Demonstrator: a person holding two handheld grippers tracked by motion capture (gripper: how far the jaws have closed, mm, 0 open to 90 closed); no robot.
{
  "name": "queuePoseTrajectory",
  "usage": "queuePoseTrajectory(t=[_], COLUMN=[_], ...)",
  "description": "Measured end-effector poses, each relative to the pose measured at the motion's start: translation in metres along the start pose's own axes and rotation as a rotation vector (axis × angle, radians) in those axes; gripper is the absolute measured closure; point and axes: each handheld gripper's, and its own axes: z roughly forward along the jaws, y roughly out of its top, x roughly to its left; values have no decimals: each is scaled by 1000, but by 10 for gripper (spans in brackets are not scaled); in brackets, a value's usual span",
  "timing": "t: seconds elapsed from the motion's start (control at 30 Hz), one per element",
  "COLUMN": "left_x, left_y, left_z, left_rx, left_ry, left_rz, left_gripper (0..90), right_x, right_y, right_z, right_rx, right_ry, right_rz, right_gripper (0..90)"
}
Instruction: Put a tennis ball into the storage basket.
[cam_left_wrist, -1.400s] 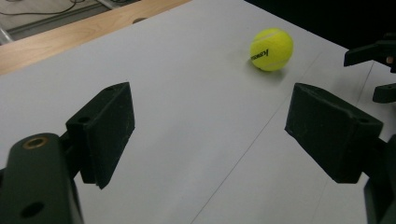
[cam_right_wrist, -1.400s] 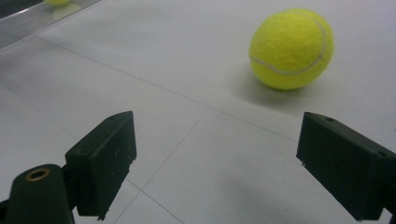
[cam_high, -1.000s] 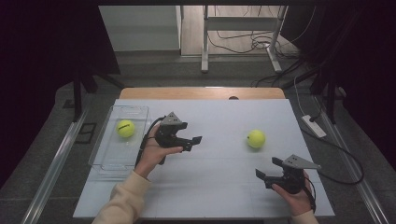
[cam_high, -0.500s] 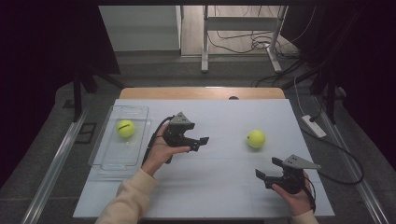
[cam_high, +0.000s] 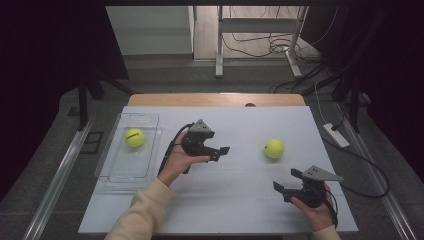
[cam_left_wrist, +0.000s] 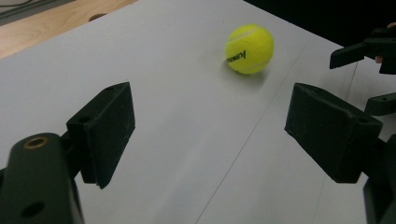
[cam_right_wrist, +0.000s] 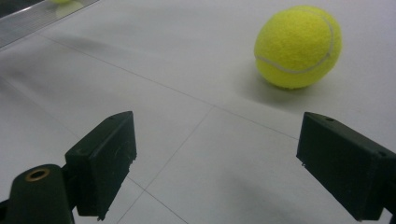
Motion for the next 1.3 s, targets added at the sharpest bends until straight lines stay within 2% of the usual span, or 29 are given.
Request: queuePoseTrajectory(t=[0.47, 0.67, 1.3], left_x=[-3, -6, -13], left_y=[7, 12, 19], left_z=[10, 15, 37], left_rx=[9, 16, 36], left_ry=[-7, -15, -24], left_rz=[-1, 12, 17], left_gripper=[166, 166, 167], right_x=[0, 1, 1], right_y=[0, 0, 0], right_z=[0, 0, 1], right_rx=[0, 0, 2], right_ry=[2, 3, 3], right_rz=[0, -2, -4], right_gripper=[115, 115, 115])
